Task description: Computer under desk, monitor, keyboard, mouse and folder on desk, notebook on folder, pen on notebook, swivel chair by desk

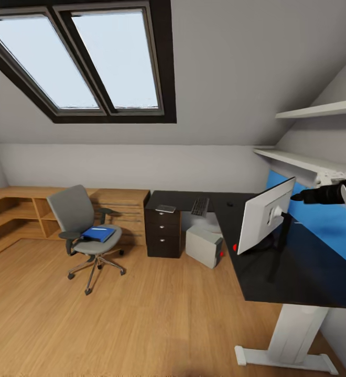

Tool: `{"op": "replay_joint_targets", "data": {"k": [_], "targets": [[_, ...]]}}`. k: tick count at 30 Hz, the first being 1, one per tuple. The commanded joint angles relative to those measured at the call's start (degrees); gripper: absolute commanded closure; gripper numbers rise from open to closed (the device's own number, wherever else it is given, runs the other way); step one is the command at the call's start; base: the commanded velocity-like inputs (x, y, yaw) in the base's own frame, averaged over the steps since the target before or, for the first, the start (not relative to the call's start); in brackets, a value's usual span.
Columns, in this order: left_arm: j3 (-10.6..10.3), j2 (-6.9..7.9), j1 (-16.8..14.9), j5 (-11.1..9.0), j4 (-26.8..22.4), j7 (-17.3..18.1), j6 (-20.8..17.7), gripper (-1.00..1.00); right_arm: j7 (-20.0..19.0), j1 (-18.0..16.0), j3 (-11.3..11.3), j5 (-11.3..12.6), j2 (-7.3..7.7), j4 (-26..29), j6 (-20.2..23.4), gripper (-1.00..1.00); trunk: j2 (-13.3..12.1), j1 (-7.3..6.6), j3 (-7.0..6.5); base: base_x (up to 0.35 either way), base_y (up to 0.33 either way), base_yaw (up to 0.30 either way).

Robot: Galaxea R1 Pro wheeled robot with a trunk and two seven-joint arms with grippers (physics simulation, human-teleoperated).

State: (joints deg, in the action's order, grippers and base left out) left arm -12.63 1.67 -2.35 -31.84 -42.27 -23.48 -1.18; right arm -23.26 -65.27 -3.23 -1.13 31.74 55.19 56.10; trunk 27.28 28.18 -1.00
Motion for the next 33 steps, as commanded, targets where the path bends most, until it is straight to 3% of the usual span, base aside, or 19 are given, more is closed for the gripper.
{"op": "replay_joint_targets", "data": {"k": [1, 5, 8, 11, 12, 14, 15, 16, 17, 18, 19, 21, 26, 33], "targets": [[-0.4, 0.09, 0.0, -0.3, -0.1, -0.5, -0.1, -1.00, -0.2, 0.0, -0.1, -0.1, 0.06, -1.4, 0.1, -1.00, 0.1, 0.02, 0.11, -0.006, 0.000, 0.093], [-0.4, 0.09, 0.0, -0.3, -0.1, -0.5, -0.1, -1.00, -0.3, 0.0, -0.1, -0.1, 0.12, -5.7, -0.5, -1.00, 0.1, 0.02, 0.44, -0.003, 0.000, 0.087], [-0.4, 0.09, 0.0, -0.4, -0.1, -0.5, -0.1, -1.00, -0.2, 0.0, 0.0, 0.0, 0.19, -9.8, -4.9, -1.00, 0.1, 0.02, 0.69, -0.001, 0.000, 0.108], [-0.4, 0.06, 0.0, -0.4, -0.1, -0.5, -0.1, -1.00, 0.8, 0.1, 0.0, 0.2, 0.20, -17.4, -15.8, -1.00, 0.1, 0.02, 0.92, 0.000, 0.000, 0.148], [-0.4, 0.05, 0.0, -0.4, 0.0, -0.5, -0.1, -1.00, 1.0, 0.1, 0.0, 0.3, 0.19, -19.1, -17.7, -1.00, 0.1, 0.02, 1.00, 0.000, 0.000, 0.159], [-0.4, 0.05, 0.0, -0.4, 0.0, -0.5, -0.1, -1.00, 2.6, 0.1, 0.1, 1.9, 0.22, -25.2, -25.6, -1.00, 0.1, 0.02, 1.15, 0.000, 0.000, 0.164], [-0.4, 0.07, 0.0, -0.4, 0.0, -0.5, -0.1, -1.00, 5.5, 0.1, 0.3, 5.8, 0.24, -31.9, -34.3, -1.00, 0.1, 0.02, 1.22, 0.000, 0.000, 0.167], [-0.4, 0.08, 0.0, -0.4, 0.2, -0.5, -0.1, -1.00, 7.0, 0.1, 0.3, 8.5, 0.23, -36.6, -39.9, -1.00, 0.1, 0.02, 1.30, 0.000, 0.000, 0.167], [-0.4, 0.06, 0.0, -0.3, 0.3, -0.5, -0.1, -1.00, 7.5, 0.1, 0.3, 9.7, 0.21, -38.9, -42.6, -1.00, 0.1, 0.02, 1.37, 0.000, 0.000, 0.168], [-0.4, 0.01, 0.0, -0.3, 0.5, -0.5, -0.1, -1.00, 8.9, 0.1, 0.3, 12.8, 0.03, -47.8, -53.3, -1.00, 0.1, 0.02, 1.45, 0.000, 0.000, 0.165], [-0.4, -0.07, 0.0, -0.3, 0.6, -0.5, -0.1, -1.00, 9.3, 0.1, 0.3, 13.6, -0.13, -51.1, -58.5, -1.00, 0.1, 0.02, 1.52, 0.000, 0.000, 0.161], [-0.4, -0.21, 0.0, -0.3, 0.6, -0.5, 0.0, -1.00, 9.7, 1.2, 0.3, 14.4, -0.89, -53.8, -63.9, -1.00, 0.1, 0.02, 1.67, 0.000, 0.000, 0.154], [-0.4, -0.37, 0.0, -0.2, 1.0, -0.5, 0.7, -1.00, 12.0, 9.7, 0.3, 18.4, -2.89, -55.9, -69.8, -1.00, 0.1, 0.02, 2.08, 0.000, 0.000, 0.082], [-0.5, -0.76, 0.0, 0.9, 2.1, -0.4, 3.3, -1.00, 13.6, 13.0, 0.3, 22.4, -3.77, -56.3, -78.0, -1.00, 0.1, 0.02, 2.69, 0.000, 0.000, 0.013]]}}
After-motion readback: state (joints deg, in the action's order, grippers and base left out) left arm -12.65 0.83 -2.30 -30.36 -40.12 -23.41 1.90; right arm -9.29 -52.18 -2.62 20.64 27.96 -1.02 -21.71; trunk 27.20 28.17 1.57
